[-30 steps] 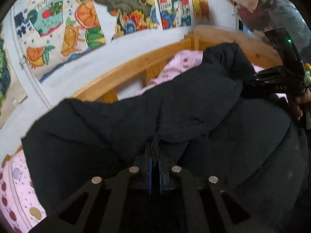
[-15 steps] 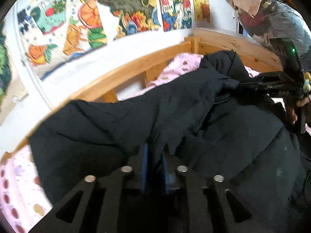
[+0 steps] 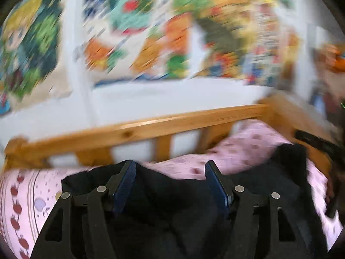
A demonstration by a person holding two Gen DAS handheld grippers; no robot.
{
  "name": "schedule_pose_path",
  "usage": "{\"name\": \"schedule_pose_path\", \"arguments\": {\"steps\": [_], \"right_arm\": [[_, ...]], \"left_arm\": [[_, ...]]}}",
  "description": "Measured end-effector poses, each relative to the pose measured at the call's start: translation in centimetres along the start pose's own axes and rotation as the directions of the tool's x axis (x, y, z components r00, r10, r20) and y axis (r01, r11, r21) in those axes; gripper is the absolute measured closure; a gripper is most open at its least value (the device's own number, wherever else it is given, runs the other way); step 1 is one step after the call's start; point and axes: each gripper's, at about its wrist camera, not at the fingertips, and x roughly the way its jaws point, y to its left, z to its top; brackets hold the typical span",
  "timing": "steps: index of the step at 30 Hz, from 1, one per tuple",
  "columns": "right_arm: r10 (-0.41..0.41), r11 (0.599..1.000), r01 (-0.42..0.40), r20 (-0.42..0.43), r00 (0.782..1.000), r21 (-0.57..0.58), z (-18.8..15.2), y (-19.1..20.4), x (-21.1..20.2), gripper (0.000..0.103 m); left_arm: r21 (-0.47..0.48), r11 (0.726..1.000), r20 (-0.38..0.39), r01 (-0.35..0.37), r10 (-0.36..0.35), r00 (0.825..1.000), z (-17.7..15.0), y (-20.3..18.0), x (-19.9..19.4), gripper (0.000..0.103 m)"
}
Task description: Fold large clothes
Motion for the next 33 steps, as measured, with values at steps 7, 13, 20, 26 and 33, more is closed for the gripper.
{"name": "schedule_pose_path", "arguments": {"steps": [7, 13, 20, 26, 33], "right_arm": [[-0.124, 0.992, 0.124, -0.084, 0.989, -0.005, -3.3, -3.1, 2.4, 0.068], [0.015, 1.000, -0.014, 0.045, 0.999, -0.011, -2.9, -2.0, -0.6, 0.068], [0.274, 0.945, -0.281, -0.062, 0.960, -0.168, -2.4, 5.4, -0.5, 0.066], [0.225, 0.922, -0.288, -0.249, 0.942, -0.257, -6.4, 5.9, 1.2, 0.067], [0.160, 0.900, -0.296, -0.389, 0.907, -0.320, -9.4, 5.5, 4.5, 0.068]], "left_arm": [[-0.077, 0.995, -0.079, -0.065, 0.059, 0.995, -3.4, 3.4, 3.3, 0.039], [-0.083, 0.996, 0.036, 0.015, -0.013, 0.999, -2.6, 2.6, 0.9, 0.039], [0.099, 0.960, 0.041, 0.264, -0.269, 0.962, -1.6, -3.1, -1.4, 0.039], [0.297, 0.899, -0.185, 0.322, -0.276, 0.943, -5.5, -5.6, 0.6, 0.043], [0.450, 0.860, -0.302, 0.243, -0.110, 0.947, -8.5, -7.5, 3.7, 0.045]]}}
